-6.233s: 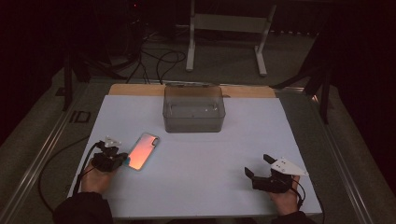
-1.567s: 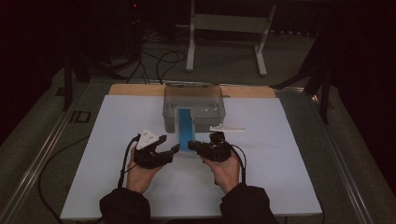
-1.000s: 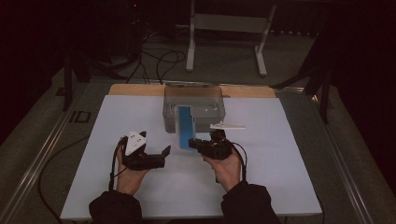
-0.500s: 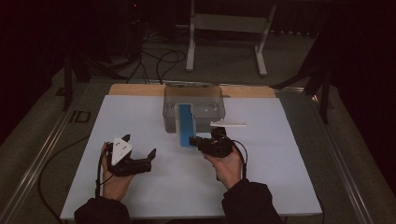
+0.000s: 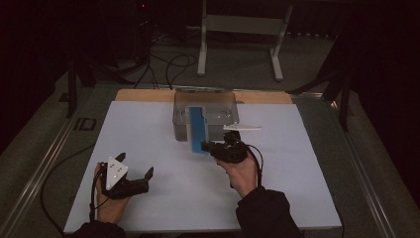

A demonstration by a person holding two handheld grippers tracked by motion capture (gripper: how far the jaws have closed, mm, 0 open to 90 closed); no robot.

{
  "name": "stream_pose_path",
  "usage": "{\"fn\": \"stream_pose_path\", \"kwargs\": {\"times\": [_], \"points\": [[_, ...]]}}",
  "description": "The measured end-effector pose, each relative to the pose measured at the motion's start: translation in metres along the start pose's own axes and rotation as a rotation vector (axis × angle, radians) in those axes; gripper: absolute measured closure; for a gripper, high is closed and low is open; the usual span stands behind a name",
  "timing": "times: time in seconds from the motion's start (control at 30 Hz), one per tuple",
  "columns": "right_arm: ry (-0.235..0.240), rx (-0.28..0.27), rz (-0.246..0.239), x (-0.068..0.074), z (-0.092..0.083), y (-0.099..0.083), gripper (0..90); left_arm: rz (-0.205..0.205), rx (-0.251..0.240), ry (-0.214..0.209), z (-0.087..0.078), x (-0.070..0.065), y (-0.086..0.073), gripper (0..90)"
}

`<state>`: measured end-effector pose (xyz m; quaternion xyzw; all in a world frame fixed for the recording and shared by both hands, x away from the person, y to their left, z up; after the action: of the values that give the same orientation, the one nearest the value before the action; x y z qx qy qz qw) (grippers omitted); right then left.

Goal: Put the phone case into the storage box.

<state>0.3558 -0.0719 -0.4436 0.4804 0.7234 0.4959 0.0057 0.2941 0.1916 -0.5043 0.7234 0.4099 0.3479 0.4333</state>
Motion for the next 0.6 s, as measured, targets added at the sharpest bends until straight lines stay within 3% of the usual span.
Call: {"fn": "stream_pose_path", "kwargs": {"times": [0.3, 0.6], "points": [[-0.003, -0.003, 0.007, -0.001, -0.001, 0.006, 81.8, 0.004, -0.004, 0.007, 0.002, 0.000, -0.007, 0.3], [-0.006, -0.002, 0.030, -0.002, -0.007, 0.024, 81.8, -0.008, -0.001, 0.040, 0.004, 0.005, -0.011, 0.3]]}}
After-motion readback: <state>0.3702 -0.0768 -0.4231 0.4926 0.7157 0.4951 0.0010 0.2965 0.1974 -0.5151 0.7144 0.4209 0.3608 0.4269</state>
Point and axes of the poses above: each handheld gripper's, and its own axes: z roughly forward along the jaws, y roughly out of its top, x roughly to its left, the point moved 6 cm from there along z, roughly forward along the jaws, and after that the axes turned 3 degrees about z, right-handed, at the moved point
